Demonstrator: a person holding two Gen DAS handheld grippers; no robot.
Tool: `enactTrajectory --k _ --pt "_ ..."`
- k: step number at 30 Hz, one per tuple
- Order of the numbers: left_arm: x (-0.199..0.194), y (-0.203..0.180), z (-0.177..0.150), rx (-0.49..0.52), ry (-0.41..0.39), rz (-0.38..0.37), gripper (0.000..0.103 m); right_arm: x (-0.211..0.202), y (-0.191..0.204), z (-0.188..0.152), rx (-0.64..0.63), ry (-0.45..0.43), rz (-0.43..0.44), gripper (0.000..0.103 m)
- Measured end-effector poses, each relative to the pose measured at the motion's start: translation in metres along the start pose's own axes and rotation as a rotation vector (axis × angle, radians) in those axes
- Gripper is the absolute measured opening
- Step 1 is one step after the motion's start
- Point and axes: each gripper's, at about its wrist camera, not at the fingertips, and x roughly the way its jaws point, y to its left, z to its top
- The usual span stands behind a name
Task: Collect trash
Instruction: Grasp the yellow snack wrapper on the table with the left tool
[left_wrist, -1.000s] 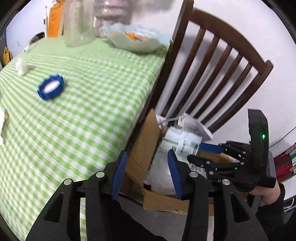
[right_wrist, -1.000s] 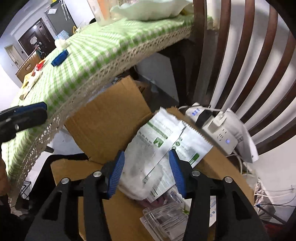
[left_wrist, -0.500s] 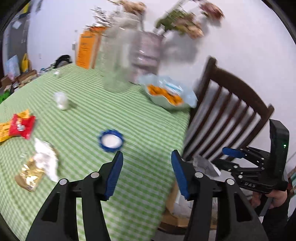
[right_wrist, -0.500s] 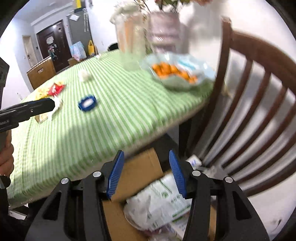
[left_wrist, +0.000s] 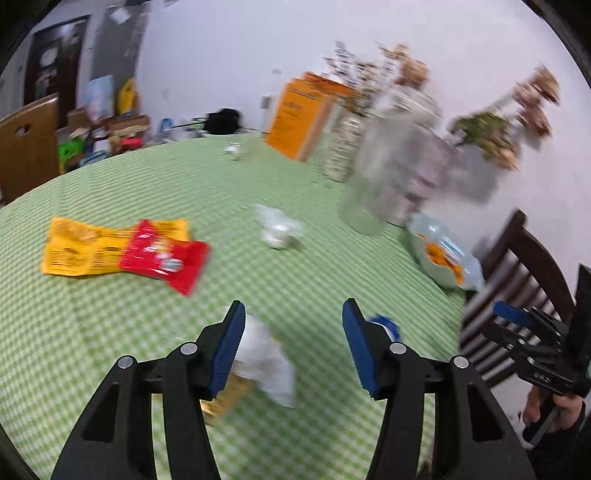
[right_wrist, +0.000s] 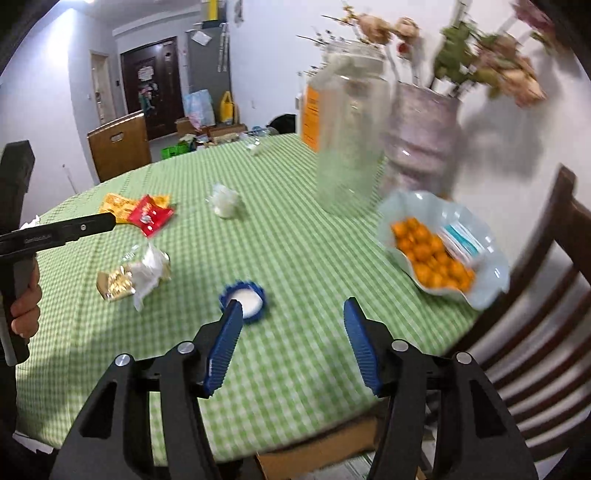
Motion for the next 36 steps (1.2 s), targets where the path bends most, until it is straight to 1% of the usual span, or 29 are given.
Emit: enactTrajectory --k 1,2,4,7,9,12,14,15,17,18,22,23,25,26,27,29,31,33,34,36 --pt "0.001 0.011 0.003 -0.012 -0.005 0.016 0.052 0.003 0.004 0.005 -0.007 -0.001 0.004 0.056" --pt "0.002 0.020 0.006 -0.023 -0.009 0.036 0.055 0.008 0.008 0.011 -0.015 -0.002 0.006 0.056" --pt "0.004 0.049 0.015 -0.059 -0.026 0.110 0.056 0.015 0.015 0.019 -0.024 -0.002 0.011 0.056" --pt "0.007 0.099 0.027 -0.152 -0.051 0.192 0.056 0.023 0.024 0.030 -0.041 -0.010 0.014 0.060" --pt "0.010 0.133 0.033 -0.215 -0.056 0.233 0.056 0.030 0.029 0.041 -0.043 -0.015 0.024 0.060" --pt "0.013 0.176 0.038 -0.310 -0.059 0.258 0.056 0.038 0.039 0.057 -0.056 -0.030 0.034 0.060" --pt "0.015 0.199 0.040 -0.350 -0.060 0.288 0.057 0.043 0.044 0.068 -0.067 -0.038 0.042 0.060" --pt "0.017 0.209 0.041 -0.362 -0.061 0.307 0.060 0.046 0.048 0.074 -0.075 -0.043 0.046 0.060" --pt "0.025 0.230 0.047 -0.372 -0.047 0.380 0.062 0.052 0.055 0.085 -0.085 -0.054 0.054 0.060" --pt "0.031 0.241 0.049 -0.378 -0.036 0.396 0.063 0.055 0.058 0.091 -0.085 -0.061 0.062 0.060" --pt "0.052 0.273 0.058 -0.417 0.006 0.392 0.063 0.076 0.060 0.114 -0.045 -0.066 0.095 0.060" --pt "0.059 0.277 0.060 -0.417 0.014 0.372 0.063 0.080 0.060 0.117 -0.033 -0.065 0.101 0.060" --pt "0.071 0.283 0.062 -0.396 0.048 0.339 0.063 0.093 0.060 0.126 0.000 -0.056 0.117 0.060" --pt "0.075 0.285 0.062 -0.373 0.053 0.343 0.062 0.102 0.060 0.131 0.015 -0.047 0.129 0.060" --pt "0.077 0.286 0.062 -0.368 0.045 0.350 0.057 0.108 0.061 0.134 0.022 -0.040 0.136 0.060" --pt "0.082 0.287 0.060 -0.376 0.046 0.320 0.043 0.121 0.064 0.141 0.028 -0.027 0.142 0.060" --pt "0.081 0.287 0.055 -0.397 0.026 0.306 0.033 0.137 0.069 0.151 0.037 -0.013 0.153 0.060" --pt "0.079 0.287 0.052 -0.413 0.026 0.277 0.027 0.155 0.075 0.163 0.042 -0.008 0.152 0.060" --pt "0.077 0.285 0.053 -0.422 0.019 0.247 0.025 0.164 0.077 0.170 0.045 -0.006 0.147 0.060" --pt "0.074 0.279 0.053 -0.402 0.005 0.243 0.021 0.191 0.083 0.189 0.052 0.001 0.125 0.060"
